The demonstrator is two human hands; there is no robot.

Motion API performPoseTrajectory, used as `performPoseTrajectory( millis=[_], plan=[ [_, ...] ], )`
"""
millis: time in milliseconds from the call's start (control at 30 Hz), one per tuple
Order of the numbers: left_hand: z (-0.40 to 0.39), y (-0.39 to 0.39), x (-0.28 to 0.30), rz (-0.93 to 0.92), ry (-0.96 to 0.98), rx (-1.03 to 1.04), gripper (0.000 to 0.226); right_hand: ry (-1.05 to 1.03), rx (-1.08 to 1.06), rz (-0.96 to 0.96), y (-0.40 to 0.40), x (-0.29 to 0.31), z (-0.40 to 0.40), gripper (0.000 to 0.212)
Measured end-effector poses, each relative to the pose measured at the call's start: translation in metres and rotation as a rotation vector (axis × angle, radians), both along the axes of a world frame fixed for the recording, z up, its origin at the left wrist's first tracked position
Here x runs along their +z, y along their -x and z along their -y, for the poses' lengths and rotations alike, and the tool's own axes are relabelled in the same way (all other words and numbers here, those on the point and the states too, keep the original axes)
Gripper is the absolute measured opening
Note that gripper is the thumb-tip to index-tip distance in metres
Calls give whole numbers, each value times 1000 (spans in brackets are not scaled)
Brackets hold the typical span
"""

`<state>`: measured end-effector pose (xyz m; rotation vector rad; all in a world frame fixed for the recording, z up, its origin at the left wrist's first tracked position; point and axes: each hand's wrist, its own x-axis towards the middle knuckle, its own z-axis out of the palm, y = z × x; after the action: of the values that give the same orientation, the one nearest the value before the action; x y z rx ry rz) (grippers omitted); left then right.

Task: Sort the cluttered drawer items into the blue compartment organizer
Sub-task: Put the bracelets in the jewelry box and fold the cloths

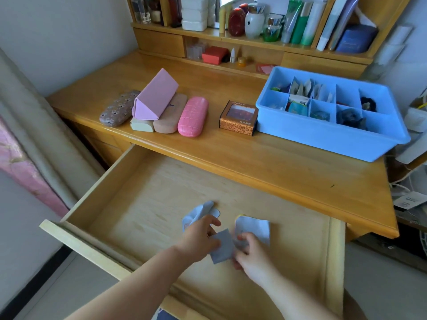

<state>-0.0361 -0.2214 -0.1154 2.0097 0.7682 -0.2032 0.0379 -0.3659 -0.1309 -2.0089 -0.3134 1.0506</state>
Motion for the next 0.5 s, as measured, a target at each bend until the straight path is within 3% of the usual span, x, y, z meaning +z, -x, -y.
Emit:
performPoseTrajectory(
  millis=[133,267,367,433,500],
  plan=[
    [-7,-3,-8,-62,-379,-163,35,123,340,674,5,-7,7,18],
    [-25,-1,-11,38,-618,27,22,1,414,929,7,-3,9,23],
    [-40,-3,-20,-79,-612,91,34,16,437,839,6,-8,6,19],
    [-48,-4,-24,-154,-587,72,25,63,417,745,1,-14,10,23],
    [-54,-3,-21,-61,-504,126,12,38,355,673,-3,-10,10,20]
  ],
)
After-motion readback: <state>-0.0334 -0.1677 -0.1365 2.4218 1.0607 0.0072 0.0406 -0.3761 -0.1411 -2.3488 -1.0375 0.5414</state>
